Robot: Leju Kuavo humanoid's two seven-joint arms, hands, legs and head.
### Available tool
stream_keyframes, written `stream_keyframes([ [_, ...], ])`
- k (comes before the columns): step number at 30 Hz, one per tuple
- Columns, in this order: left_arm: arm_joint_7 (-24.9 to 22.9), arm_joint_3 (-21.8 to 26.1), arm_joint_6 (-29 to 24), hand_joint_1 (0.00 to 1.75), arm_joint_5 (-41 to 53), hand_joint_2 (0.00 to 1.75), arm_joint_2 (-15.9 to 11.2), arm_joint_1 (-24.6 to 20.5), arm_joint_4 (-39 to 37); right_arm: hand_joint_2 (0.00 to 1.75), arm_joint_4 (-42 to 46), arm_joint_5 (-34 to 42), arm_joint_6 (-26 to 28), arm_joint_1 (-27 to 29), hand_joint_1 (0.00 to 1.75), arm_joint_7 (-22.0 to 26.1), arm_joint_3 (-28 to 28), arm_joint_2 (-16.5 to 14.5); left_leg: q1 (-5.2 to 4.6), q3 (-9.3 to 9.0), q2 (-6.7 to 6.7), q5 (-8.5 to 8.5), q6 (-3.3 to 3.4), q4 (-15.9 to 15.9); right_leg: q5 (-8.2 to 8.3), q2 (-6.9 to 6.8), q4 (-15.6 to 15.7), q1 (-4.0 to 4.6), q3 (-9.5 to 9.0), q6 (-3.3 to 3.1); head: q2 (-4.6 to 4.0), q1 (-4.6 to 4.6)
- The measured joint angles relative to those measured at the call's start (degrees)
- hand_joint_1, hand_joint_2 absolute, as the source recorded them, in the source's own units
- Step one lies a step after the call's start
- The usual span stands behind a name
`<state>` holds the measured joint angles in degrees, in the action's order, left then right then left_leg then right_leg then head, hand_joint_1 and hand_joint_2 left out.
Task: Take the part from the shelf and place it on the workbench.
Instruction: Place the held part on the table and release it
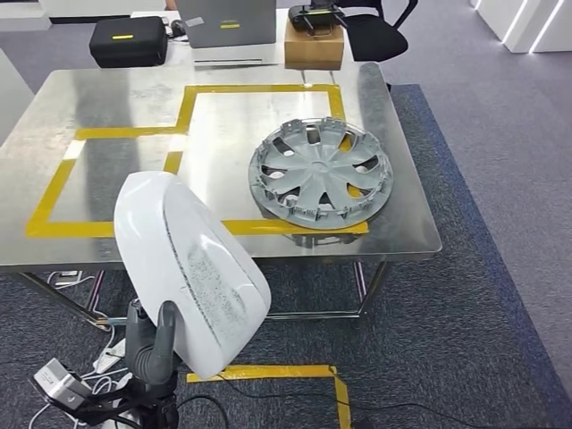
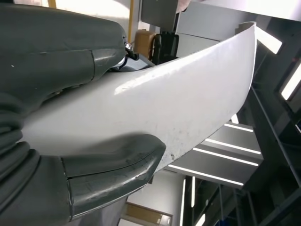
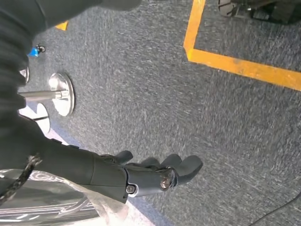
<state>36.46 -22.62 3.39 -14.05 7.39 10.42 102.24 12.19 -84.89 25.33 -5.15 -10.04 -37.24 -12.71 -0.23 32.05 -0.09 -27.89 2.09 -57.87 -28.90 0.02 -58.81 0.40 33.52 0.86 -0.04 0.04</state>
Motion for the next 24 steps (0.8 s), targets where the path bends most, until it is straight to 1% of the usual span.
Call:
stream_keyframes([
  [1,0.0,0.0,0.0,1.75,0.0,1.75,0.1,0.0,0.0,1.75,0.0,0.0,0.0,0.0,0.0,0.0,0.0,0.0,0.26,-0.17,0.04,0.31,0.1,0.4,-1.14,0.0,-1.6,-0.02,0.79,0.32,0.0,0.17],
  [2,0.0,0.0,0.0,1.75,0.0,1.75,0.1,0.0,0.1,1.75,0.0,0.0,0.0,0.0,0.0,0.0,0.0,0.0,0.38,-0.2,0.11,0.43,0.15,0.6,-2.78,0.01,-4.4,-0.19,2.11,0.62,0.0,0.32],
  [3,0.0,0.0,0.0,1.75,0.0,1.75,0.1,0.0,0.1,1.75,0.0,0.0,0.0,0.0,0.0,0.0,0.0,0.0,0.44,-0.12,0.14,0.46,0.21,0.6,-4.7,0.01,-8.1,-0.35,3.8,0.93,0.0,0.45],
  [4,0.0,0.1,0.0,1.75,-0.1,1.75,0.1,0.0,0.1,1.75,0.0,0.0,0.0,0.0,0.0,0.0,0.0,0.0,0.46,-0.05,0.18,0.46,0.22,0.6,-6.21,0.0,-11.7,-0.52,5.48,1.19,0.0,0.5],
  [5,0.0,0.1,0.0,1.75,-0.2,1.75,0.1,0.1,0.0,1.75,0.0,0.1,0.0,0.1,0.0,0.0,0.0,0.0,0.48,-0.02,0.22,0.45,0.21,0.6,-6.9,0.0,-14.2,-0.67,6.59,1.42,0.0,0.5],
  [6,0.0,0.1,0.0,1.75,-0.3,1.75,0.1,0.1,0.0,1.75,0.0,0.1,0.0,0.1,0.0,0.0,0.0,0.1,0.52,-0.03,0.22,0.43,0.16,0.5,-6.48,0.0,-14.6,-0.79,6.74,1.6,0.0,0.51],
  [7,0.0,0.2,0.0,1.75,-0.3,1.75,0.1,0.1,0.0,1.75,0.0,0.1,0.0,0.2,0.0,0.0,0.0,0.1,0.58,-0.08,0.21,0.37,0.06,0.5,-5.02,-0.01,-12.7,-0.92,5.72,1.74,0.0,0.52],
  [8,0.0,0.2,0.0,1.75,-0.3,1.75,0.1,0.1,0.0,1.75,0.0,0.1,0.0,0.2,0.0,0.0,0.0,0.1,0.65,-0.17,0.19,0.26,-0.13,0.4,-2.96,-0.03,-9.0,-1.08,3.78,1.88,0.0,0.52],
  [9,0.0,0.2,0.0,1.75,-0.3,1.75,0.2,0.1,0.0,1.75,0.0,0.1,0.0,0.1,0.0,0.0,0.0,0.1,0.62,-0.21,0.15,0.1,-0.43,0.3,-1.42,-0.04,-5.0,-1.17,1.67,2.03,0.0,0.55],
  [10,0.0,0.2,0.0,1.75,-0.3,1.75,0.2,0.1,0.0,1.75,0.0,0.1,0.0,0.1,0.0,0.0,0.0,0.1,0.52,-0.16,0.09,-0.05,-0.78,0.1,-0.46,0.0,-1.7,-1.23,-0.15,1.85,0.0,0.55],
  [11,0.0,0.2,0.0,1.75,-0.3,1.75,0.2,0.1,0.0,1.75,0.0,0.2,0.0,0.1,0.0,0.0,0.0,0.1,0.4,-0.06,0.04,-0.14,-1.13,-0.1,-0.11,0.04,0.3,-1.24,-1.26,1.58,0.0,0.53],
  [12,0.1,0.2,0.2,1.75,-0.3,1.75,0.2,0.1,0.0,1.75,0.0,0.2,0.0,0.1,0.0,0.0,0.0,0.1,0.28,0.05,0.0,-0.19,-1.43,-0.3,-0.37,0.1,1.0,-1.15,-1.64,1.17,0.0,0.52],
  [13,0.5,0.2,0.6,1.75,-0.2,1.75,0.1,0.0,0.0,1.75,0.0,0.1,0.0,0.1,0.0,0.1,0.0,0.1,0.28,0.14,-0.01,-0.47,-1.7,-0.3,-0.61,0.17,1.1,-1.11,-1.77,0.56,0.0,0.51],
  [14,0.9,0.1,1.2,1.75,0.1,1.75,0.1,0.0,0.1,1.75,0.0,0.1,-0.1,0.2,0.0,0.2,0.0,0.1,0.35,0.1,0.04,-0.76,-1.98,-0.3,-0.78,0.19,1.2,-1.11,-1.86,0.13,0.0,0.52],
  [15,1.4,0.0,1.8,1.75,0.7,1.75,0.0,0.0,0.1,1.75,0.0,0.1,-0.3,0.2,0.0,0.3,0.0,0.1,0.42,0.23,0.1,-1.36,-2.27,-0.9,-0.95,0.16,1.2,-1.14,-2.14,-0.31,0.0,0.39],
  [16,1.9,-0.1,2.1,1.75,1.4,1.75,-0.1,0.0,0.2,1.75,0.0,0.0,-0.5,0.2,0.0,0.4,0.0,0.1,0.49,0.84,0.15,-2.52,-2.58,-2.5,-1.08,0.07,1.3,-1.2,-2.52,-0.68,0.0,0.23],
  [17,2.2,-0.3,2.3,1.75,1.9,1.75,-0.2,0.0,0.2,1.75,0.0,0.0,-0.6,0.2,0.0,0.5,0.0,0.1,0.53,2.08,0.19,-3.96,-2.8,-5.4,-1.06,-0.03,1.3,-1.24,-2.9,-0.93,0.0,0.04],
  [19,2.4,-0.5,1.9,1.75,2.1,1.75,-0.3,0.1,0.2,1.75,0.0,0.1,-0.8,0.0,0.0,0.5,0.0,0.1,0.55,6.09,0.2,-7.26,-2.93,-13.1,-1.26,-0.14,1.3,-1.07,-3.38,-1.24,0.0,-0.2],
  [20,2.4,-0.5,1.6,1.75,2.0,1.75,-0.4,0.1,0.2,1.75,0.0,0.1,-0.7,0.0,0.0,0.4,0.0,0.1,0.54,7.75,0.19,-7.85,-2.83,-15.8,-1.44,-0.1,1.3,-0.93,-3.53,-1.36,0.0,-0.22],
  [21,2.4,-0.5,1.4,1.75,1.8,1.75,-0.4,0.1,0.2,1.75,0.0,0.2,-0.6,0.1,0.0,0.3,0.0,0.1,0.5,8.58,0.19,-7.31,-2.6,-16.7,-1.63,-0.03,1.3,-0.76,-3.71,-1.44,0.0,-0.25],
  [22,2.4,-0.5,1.3,1.75,1.6,1.75,-0.5,0.1,0.2,1.75,0.0,0.2,-0.4,0.1,0.0,0.2,0.0,0.1,0.41,8.32,0.18,-5.6,-2.22,-15.4,-1.85,0.05,1.3,-0.56,-3.98,-1.49,0.0,-0.25],
  [23,2.3,-0.5,1.2,1.75,1.6,1.75,-0.5,0.1,0.2,1.75,0.0,0.2,-0.3,0.1,0.0,0.2,0.0,0.1,0.23,7.2,0.14,-3.13,-1.66,-12.3,-2.12,0.13,1.3,-0.36,-4.34,-1.52,0.0,-0.25],
  [24,2.3,-0.4,1.2,1.75,1.5,1.75,-0.5,0.1,0.2,1.75,0.0,0.2,-0.2,0.2,0.0,0.1,0.0,0.1,-0.03,5.71,0.08,-0.92,-0.89,-8.8,-2.41,0.19,1.3,-0.23,-4.52,-1.5,0.0,-0.2],
])
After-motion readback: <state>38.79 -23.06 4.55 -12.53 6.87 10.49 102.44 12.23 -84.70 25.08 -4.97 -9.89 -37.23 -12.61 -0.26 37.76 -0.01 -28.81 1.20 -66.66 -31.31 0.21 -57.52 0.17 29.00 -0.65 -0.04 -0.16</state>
